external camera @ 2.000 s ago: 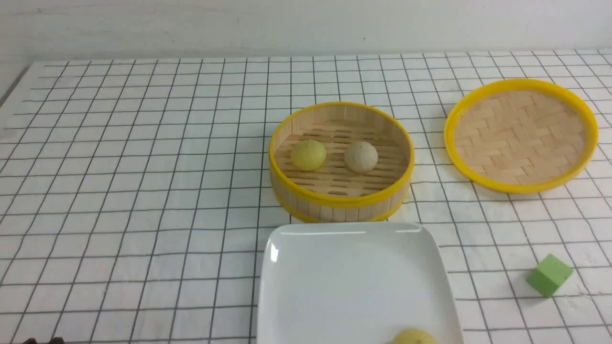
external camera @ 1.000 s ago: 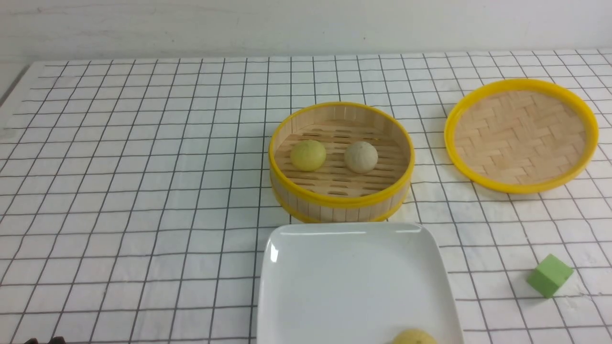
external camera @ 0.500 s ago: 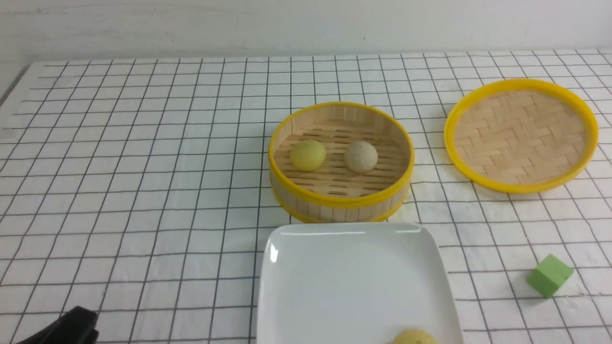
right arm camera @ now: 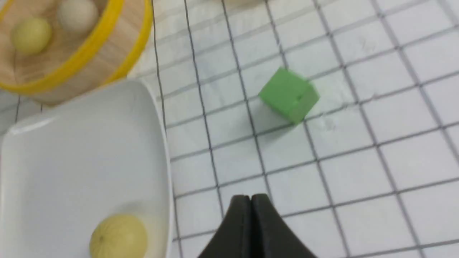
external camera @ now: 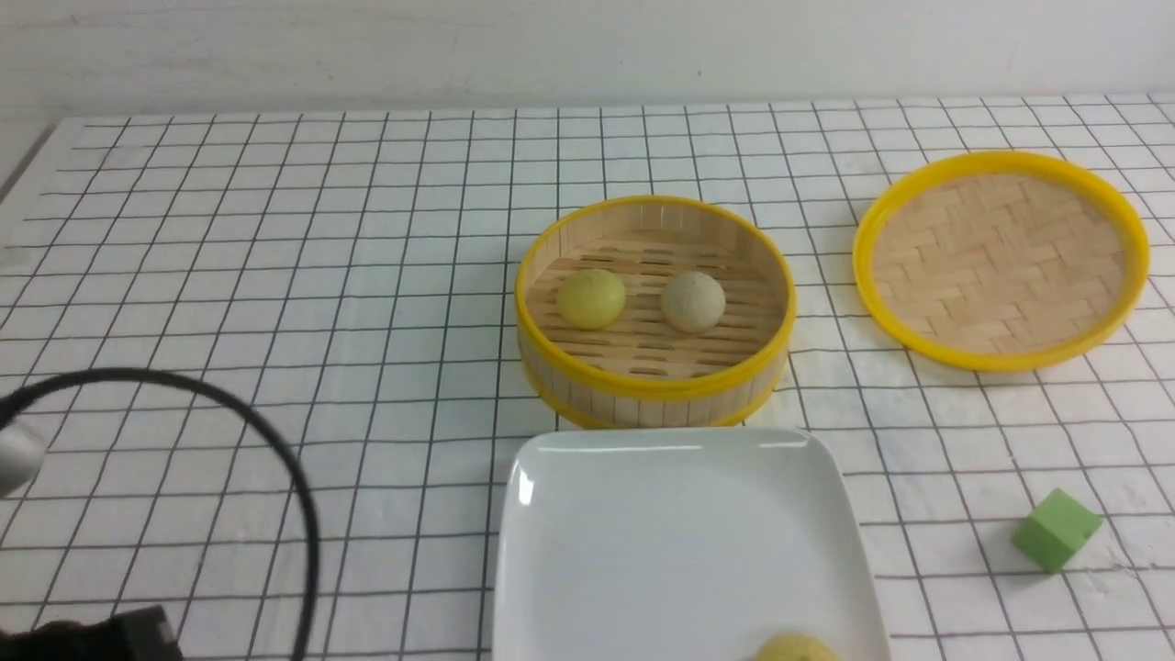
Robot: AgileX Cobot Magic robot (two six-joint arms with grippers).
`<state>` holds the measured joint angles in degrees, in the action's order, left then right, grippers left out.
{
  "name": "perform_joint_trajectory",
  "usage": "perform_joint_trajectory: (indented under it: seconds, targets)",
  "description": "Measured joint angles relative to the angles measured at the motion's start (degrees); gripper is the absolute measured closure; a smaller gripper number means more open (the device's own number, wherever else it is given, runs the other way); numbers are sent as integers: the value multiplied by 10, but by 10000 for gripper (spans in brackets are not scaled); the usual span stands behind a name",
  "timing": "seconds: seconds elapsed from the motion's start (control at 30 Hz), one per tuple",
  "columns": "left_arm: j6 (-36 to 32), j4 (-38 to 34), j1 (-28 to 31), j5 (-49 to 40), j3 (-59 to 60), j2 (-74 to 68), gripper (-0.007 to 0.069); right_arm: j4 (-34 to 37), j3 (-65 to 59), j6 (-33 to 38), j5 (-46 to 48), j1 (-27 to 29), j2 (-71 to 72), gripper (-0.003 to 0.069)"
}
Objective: Put the steamed buns into the plate on the white-black tablecloth.
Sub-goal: 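Reach toward a bun in the bamboo steamer with the right gripper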
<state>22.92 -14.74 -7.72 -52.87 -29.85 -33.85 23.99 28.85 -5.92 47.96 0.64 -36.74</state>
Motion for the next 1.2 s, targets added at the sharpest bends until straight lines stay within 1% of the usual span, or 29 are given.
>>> perform_joint_trajectory:
  seconds: [0.03,0.07,0.1,0.17,0.2,0.23,0.27,0.3,0.33,0.37,0.4,0.43,0.47,0.5,0.57,0.6,0.63,0.67,0.77,0.83,0.87,0.9,0.93,1.07,1.1,1.13,1.2]
  targets:
    - [-41,1,0,-8,-19,-53,622,82,12,100,2,0,-68,668]
    - [-45,1,0,-8,-21,-59,622,82,14,112,3,0,-75,668]
    - [-76,0,0,-5,-37,-101,622,160,30,209,9,0,-144,659]
    - [-96,0,0,0,-49,-146,622,232,59,303,26,-2,-212,637]
    - [-100,-1,0,2,-51,-150,622,239,59,312,26,-2,-220,634]
    - [-111,-2,0,9,-57,-182,620,289,90,378,35,-15,-278,599]
    - [-115,-3,0,15,-58,-192,617,304,107,398,35,-26,-313,573]
    - [-115,-3,0,15,-58,-198,617,306,116,401,33,-32,-320,568]
    - [-119,-5,0,21,-58,-218,608,314,154,421,22,-62,-379,519]
    - [-119,-5,0,22,-58,-228,603,312,176,422,15,-78,-399,503]
    - [-119,-5,0,25,-58,-237,594,301,213,420,3,-102,-445,467]
    - [-120,-6,0,27,-58,-244,586,287,246,413,-5,-121,-470,453]
    - [-120,-6,0,28,-58,-245,584,280,253,409,-6,-125,-476,443]
    - [-121,-6,0,33,-58,-252,564,250,295,391,-16,-148,-518,413]
    - [-121,-6,0,38,-59,-256,540,190,366,349,-30,-175,-573,378]
    - [-121,-6,0,41,-59,-256,514,144,415,318,-40,-188,-605,361]
    - [-121,-6,0,42,-59,-256,510,144,421,318,-42,-190,-610,358]
    - [-121,-6,0,46,-59,-256,480,101,468,280,-55,-202,-646,338]
    - [-121,-6,0,54,-59,-256,403,12,571,214,-92,-220,-736,295]
    - [-121,-6,0,57,-59,-256,370,-12,614,192,-102,-225,-777,282]
    - [-121,-6,0,57,-59,-256,370,-17,620,190,-103,-224,-787,280]
    - [-121,-6,0,58,-59,-256,349,-35,662,178,-107,-227,-823,277]
    - [-121,-8,0,58,-59,-256,344,-43,677,176,-108,-227,-839,278]
    - [-121,-11,0,60,-59,-256,338,-48,716,171,-111,-227,-884,321]
    - [-121,-11,0,60,-59,-256,339,-48,721,170,-109,-227,-888,360]
    - [-121,-11,0,61,-59,-256,339,-46,726,169,-101,-227,-888,437]
    - [-121,-11,0,61,-59,-256,340,-46,727,169,-84,-227,-874,568]
